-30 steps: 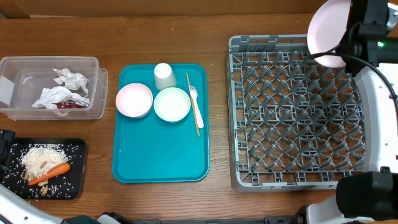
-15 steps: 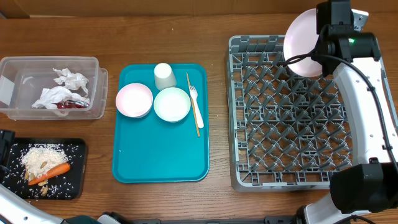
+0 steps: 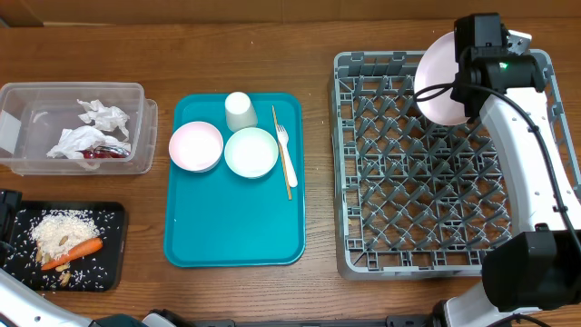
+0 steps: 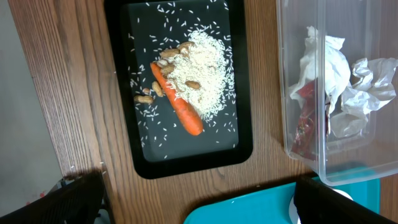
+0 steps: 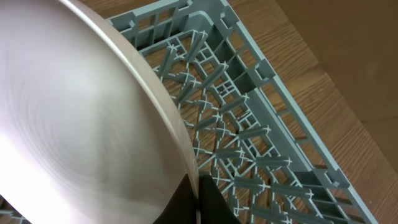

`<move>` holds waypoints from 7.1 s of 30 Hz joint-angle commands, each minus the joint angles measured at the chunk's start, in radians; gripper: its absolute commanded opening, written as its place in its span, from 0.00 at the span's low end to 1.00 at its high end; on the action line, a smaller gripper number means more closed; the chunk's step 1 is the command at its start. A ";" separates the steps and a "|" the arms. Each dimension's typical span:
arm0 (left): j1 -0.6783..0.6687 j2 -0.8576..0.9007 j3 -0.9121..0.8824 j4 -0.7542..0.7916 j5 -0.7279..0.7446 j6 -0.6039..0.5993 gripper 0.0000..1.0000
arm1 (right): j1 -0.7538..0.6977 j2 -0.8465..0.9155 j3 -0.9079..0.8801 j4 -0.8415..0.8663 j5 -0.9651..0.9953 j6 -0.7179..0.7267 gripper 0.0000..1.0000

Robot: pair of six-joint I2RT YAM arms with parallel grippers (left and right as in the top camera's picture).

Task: Sort waste into correct bins and load items into the dishwasher
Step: 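Lower the plate upright into the rack slots and release, then move the right gripper left over the white bowl on the teal tray, then lower the right gripper onto the white bowl rim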

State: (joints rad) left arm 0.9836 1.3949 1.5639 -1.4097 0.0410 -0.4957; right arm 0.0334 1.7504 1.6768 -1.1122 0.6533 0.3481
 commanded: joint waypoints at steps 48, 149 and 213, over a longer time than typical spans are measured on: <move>0.004 -0.009 0.002 0.000 0.004 -0.006 1.00 | 0.113 -0.113 0.176 -0.143 -0.365 0.027 0.88; 0.004 -0.009 0.002 0.000 0.004 -0.006 1.00 | 0.670 0.013 0.267 0.004 -0.947 -0.015 1.00; 0.004 -0.009 0.002 0.000 0.004 -0.006 1.00 | 0.725 0.079 0.266 0.035 -0.943 -0.011 1.00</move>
State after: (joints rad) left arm 0.9836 1.3949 1.5639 -1.4097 0.0410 -0.4957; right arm 0.7559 1.8172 1.9308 -1.0843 -0.2848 0.3397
